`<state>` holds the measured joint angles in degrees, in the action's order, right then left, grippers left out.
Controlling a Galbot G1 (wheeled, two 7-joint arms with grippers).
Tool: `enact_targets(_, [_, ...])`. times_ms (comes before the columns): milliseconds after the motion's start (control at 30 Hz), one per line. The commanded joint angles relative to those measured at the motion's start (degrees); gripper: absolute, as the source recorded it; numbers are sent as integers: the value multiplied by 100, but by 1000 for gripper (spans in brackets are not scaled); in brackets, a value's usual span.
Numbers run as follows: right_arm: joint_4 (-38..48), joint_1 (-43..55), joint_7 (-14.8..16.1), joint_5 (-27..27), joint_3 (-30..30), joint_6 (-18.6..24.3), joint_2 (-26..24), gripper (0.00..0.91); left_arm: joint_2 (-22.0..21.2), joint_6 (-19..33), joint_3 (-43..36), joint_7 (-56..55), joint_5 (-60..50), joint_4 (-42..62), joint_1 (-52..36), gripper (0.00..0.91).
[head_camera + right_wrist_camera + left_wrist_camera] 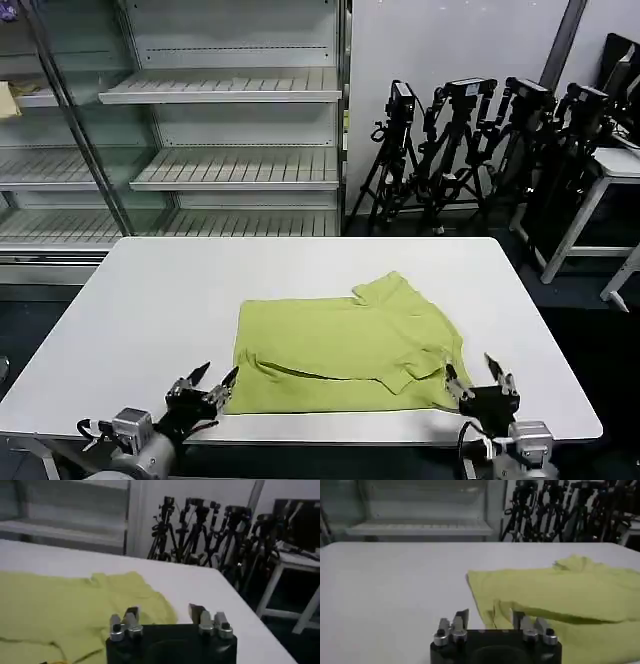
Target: Fold and organize the clothes.
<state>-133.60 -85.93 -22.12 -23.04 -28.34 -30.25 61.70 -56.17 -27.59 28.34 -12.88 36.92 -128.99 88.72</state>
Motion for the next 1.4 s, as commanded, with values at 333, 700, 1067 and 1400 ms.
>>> enact_targets(333, [2726,3726,-253,-1822,1577,-299,-298,907,231,-551,-1659,-409,560,1971,-3137,907])
enact_targets(700, [4422,5020,-134,-2193,2557,-300,132,907,200,-564,-2291,-630,688,2635,-4045,907])
enact_targets(1067, [5497,5640,-87,-2218,2940,-301,500,907,20,-564,-2401,-685,1161,3328,-4437,907])
enact_targets(1400, [5770,5758,55,-2518,3011,-305,598,0,-112,-563,-2486,-478,1405,3536,-4451,20])
